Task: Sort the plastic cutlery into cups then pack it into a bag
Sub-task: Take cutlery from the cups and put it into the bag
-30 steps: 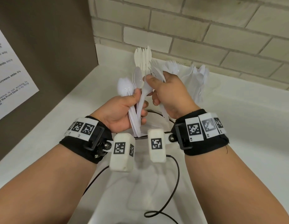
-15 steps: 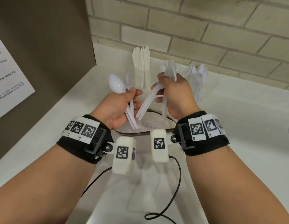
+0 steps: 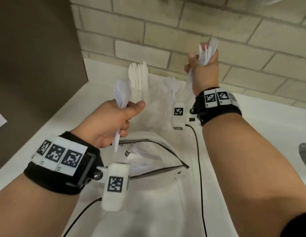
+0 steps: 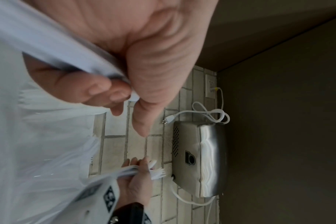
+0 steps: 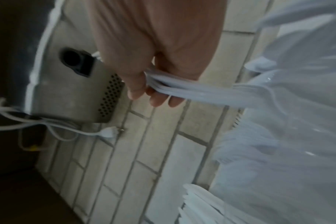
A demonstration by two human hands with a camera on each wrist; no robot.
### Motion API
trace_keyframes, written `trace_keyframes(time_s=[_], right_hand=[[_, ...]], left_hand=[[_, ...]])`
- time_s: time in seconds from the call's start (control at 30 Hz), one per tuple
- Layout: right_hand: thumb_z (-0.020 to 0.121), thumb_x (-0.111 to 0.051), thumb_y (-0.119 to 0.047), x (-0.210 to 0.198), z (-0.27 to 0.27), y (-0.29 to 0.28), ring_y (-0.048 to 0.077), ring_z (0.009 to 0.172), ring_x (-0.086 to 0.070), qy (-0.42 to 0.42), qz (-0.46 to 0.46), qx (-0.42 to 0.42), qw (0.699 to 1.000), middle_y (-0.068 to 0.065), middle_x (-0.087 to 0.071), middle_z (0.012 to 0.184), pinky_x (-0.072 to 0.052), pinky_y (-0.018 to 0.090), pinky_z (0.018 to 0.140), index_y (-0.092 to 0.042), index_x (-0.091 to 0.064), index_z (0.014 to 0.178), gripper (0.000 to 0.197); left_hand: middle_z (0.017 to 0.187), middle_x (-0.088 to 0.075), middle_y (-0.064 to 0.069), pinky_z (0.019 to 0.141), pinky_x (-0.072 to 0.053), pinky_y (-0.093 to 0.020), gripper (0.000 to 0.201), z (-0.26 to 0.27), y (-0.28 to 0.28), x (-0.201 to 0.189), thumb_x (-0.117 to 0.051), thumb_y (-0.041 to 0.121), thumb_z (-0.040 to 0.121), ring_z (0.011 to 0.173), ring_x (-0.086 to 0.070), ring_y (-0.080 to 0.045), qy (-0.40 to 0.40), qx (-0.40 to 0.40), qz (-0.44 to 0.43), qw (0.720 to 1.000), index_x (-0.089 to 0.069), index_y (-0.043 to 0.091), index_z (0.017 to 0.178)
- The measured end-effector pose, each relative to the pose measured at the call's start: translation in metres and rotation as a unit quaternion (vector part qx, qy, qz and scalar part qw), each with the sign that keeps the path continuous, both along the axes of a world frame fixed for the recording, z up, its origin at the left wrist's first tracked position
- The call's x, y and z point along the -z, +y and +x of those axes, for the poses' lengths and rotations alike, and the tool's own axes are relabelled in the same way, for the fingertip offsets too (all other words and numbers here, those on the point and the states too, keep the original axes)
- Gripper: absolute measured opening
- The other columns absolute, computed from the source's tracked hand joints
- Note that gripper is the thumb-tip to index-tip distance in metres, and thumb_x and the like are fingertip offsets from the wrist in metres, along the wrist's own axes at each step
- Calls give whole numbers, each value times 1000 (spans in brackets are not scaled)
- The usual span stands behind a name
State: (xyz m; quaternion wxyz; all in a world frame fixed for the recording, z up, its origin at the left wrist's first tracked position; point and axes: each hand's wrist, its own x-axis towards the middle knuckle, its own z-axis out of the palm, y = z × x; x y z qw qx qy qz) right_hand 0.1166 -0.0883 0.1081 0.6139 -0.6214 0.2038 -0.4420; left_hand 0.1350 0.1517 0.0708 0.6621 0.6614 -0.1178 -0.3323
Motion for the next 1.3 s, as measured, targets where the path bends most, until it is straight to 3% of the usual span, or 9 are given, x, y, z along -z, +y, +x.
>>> trace_keyframes(time_s=[0.13, 0.33, 0.53, 0.7, 0.83, 1.03, 1.1, 1.2, 1.3], right_hand=[[89, -58, 1, 26, 23, -15, 19, 73, -57, -23, -1, -11, 1000, 7, -53, 93, -54, 29, 74, -14, -48, 117, 34], [76, -72, -16, 67, 33, -27, 19, 88, -66, 62, 30, 1, 998, -1, -65, 93, -54, 36, 87, -24, -56, 109, 38], [73, -76, 1, 62, 35, -29, 9, 82, -59, 39, 32, -7, 999, 0, -57, 86, -52, 23, 89, -18, -53, 106, 44], [87, -65, -9, 66, 36, -34, 9, 89, -61, 131, -56, 19, 990, -2, -67, 95, -49, 20, 86, -14, -68, 100, 14], [93, -56, -11, 73, 31, -33, 9, 97, -60, 217, -84, 11, 973, -2, -68, 105, -47, 21, 91, -17, -71, 105, 20], [91, -51, -1, 23, 4, -21, 8, 103, -61, 100, -38, 34, 994, -5, -68, 104, -44, 19, 93, -16, -71, 104, 28], [90, -55, -5, 1, -16, -3, 11, 91, -65, 88, -32, -12, 996, -3, -70, 97, -52, 26, 86, -16, -71, 99, 22], [90, -62, -23, -25, -54, 38, 14, 67, -65, 155, -73, -110, 979, -1, -71, 96, -50, 28, 56, -21, -68, 99, 11], [79, -70, -47, -28, -83, 72, 14, 55, -62, 245, -124, -210, 938, -5, -68, 100, -42, 26, 45, -28, -49, 125, 54]], left_hand=[[64, -41, 4, 40, -28, -21, 28, 4, -4, -6, -76, 24, 76, 44, -31, -8, -3, 18, 6, 1000, -56, 12, 92], [65, -40, 1, 39, -28, -21, 24, 3, -4, -5, -75, 20, 77, 46, -29, -9, -6, 31, 15, 999, -55, 13, 89], [85, -44, -8, 41, -29, -22, 26, 1, -7, 0, -74, 18, 79, 46, -31, -10, -10, 30, 26, 999, -56, 13, 96], [83, -43, -5, 41, -30, -22, 24, -2, -7, 0, -74, 19, 80, 46, -31, -9, -7, 40, 26, 999, -56, 13, 94], [78, -44, -2, 42, -31, -22, 22, -6, -6, -2, -72, 17, 81, 48, -32, -9, -8, 36, 18, 999, -55, 13, 94], [67, -44, 0, 49, -47, -25, 12, -11, -5, -4, -63, 19, 90, 52, -45, -11, 2, 35, 4, 999, -55, 11, 94], [64, -44, 0, 54, -52, -27, 14, -16, -6, -7, -61, 22, 92, 52, -49, -12, 6, 38, -8, 999, -54, 10, 94], [60, -47, 2, 62, -57, -33, 16, -23, -8, -11, -59, 27, 92, 51, -50, -12, 5, 60, -16, 998, -55, 13, 91], [56, -49, 6, 56, -52, -29, 17, -35, -10, -14, -60, 31, 91, 50, -47, -11, -84, 95, -2, 992, -56, 16, 84]])
